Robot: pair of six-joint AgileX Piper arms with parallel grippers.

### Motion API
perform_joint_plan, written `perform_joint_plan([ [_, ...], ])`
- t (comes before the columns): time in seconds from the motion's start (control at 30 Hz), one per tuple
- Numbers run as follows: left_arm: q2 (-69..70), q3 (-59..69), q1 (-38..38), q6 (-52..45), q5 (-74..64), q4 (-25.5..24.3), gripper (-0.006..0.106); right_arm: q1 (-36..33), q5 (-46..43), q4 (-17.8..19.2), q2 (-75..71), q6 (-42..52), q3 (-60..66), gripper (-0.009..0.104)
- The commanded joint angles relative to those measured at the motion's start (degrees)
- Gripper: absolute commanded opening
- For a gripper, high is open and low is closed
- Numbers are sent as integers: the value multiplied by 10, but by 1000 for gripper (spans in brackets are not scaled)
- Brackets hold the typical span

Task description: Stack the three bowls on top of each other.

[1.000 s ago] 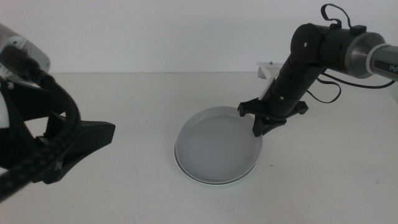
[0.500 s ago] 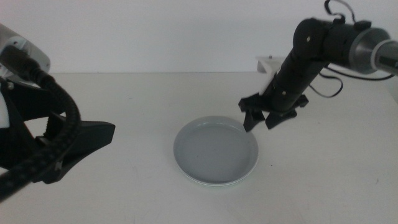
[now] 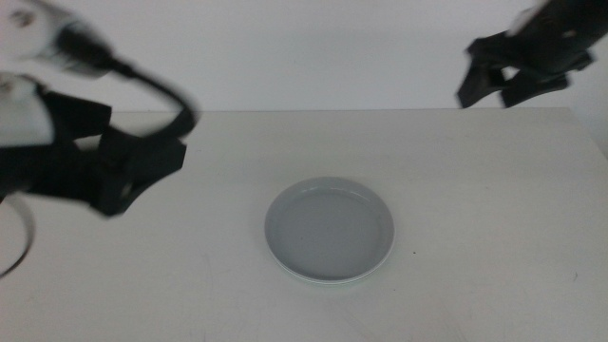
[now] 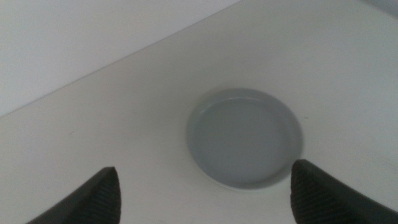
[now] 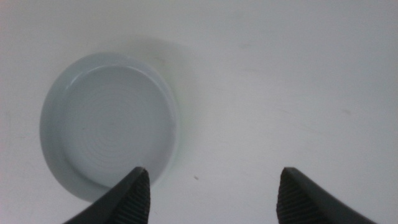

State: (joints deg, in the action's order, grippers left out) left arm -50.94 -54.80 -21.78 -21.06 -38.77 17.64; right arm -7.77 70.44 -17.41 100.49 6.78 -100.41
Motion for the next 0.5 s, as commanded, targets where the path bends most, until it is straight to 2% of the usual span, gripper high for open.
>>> perform_joint_plan([
  [0.0,-37,-40,6,43,49,-23,105,25,13,-6,-65,15,12,52],
  [0.13,-101,-83,60,97,45,-54,105,56,-33,3,-137,18,92,52],
  [0.3,-108,-75,142,94,48,-53,105,88,-113,22,-252,27,204,52],
  [0.47,-46,-14,147,89,88,-50,105,89,-168,33,-362,33,304,52],
])
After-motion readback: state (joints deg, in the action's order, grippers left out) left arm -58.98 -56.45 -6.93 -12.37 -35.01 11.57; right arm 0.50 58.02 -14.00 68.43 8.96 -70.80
